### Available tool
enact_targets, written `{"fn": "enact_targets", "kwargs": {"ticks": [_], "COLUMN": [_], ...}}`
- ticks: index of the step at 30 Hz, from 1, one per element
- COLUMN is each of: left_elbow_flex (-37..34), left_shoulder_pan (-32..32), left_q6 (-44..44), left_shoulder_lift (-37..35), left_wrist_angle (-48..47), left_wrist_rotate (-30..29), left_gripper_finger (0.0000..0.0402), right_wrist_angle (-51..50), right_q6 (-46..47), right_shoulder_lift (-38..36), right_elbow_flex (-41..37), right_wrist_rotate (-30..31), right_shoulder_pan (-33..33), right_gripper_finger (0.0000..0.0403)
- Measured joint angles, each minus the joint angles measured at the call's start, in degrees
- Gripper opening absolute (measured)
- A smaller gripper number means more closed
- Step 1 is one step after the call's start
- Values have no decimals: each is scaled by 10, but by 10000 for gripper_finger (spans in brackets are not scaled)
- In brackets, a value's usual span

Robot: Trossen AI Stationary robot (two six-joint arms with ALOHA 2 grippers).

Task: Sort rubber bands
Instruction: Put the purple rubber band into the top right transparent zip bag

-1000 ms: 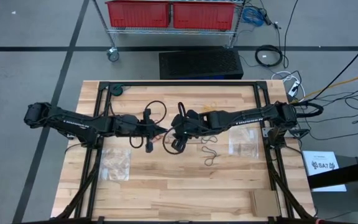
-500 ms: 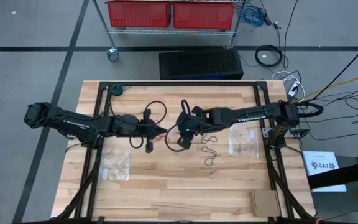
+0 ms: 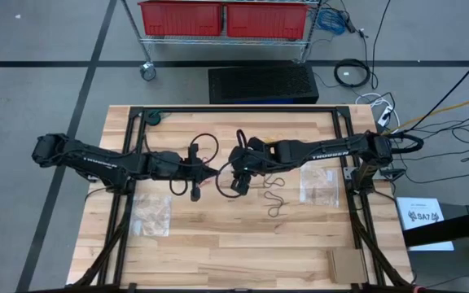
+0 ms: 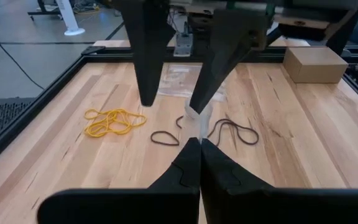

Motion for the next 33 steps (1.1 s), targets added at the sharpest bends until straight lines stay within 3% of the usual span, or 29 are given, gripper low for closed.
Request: {"fn": "enact_targets", "kwargs": {"ticks": [5,12,18,24,30,33], "left_elbow_flex": [0,0,0,0,0,0], "left_shoulder_pan": [0,0,0,-5,-6,-6], "left_q6": [3,5,5,11,20,21], "left_shoulder_lift": [1,1,1,-3,-3,-3], "left_wrist_angle": [-2,-1,-2,-1,-2,-2], "left_wrist_rotate": [0,0,0,0,0,0], "left_gripper_finger": [0,0,0,0,0,0], "right_wrist_angle": [-61,-222,-288,-200,47,101], "right_q6": [8,74,74,66,-22,-86], "right_shoulder_lift": [-41,-116,-125,-131,-153,-151], "right_elbow_flex": [0,0,-36,-183,-343,-397], "right_wrist_rotate": [9,85,109,97,-20,-29], "right_shoulder_pan": [11,33,68,73,34,12], "right_gripper_finger": [201,221,222,222,218,208]}}
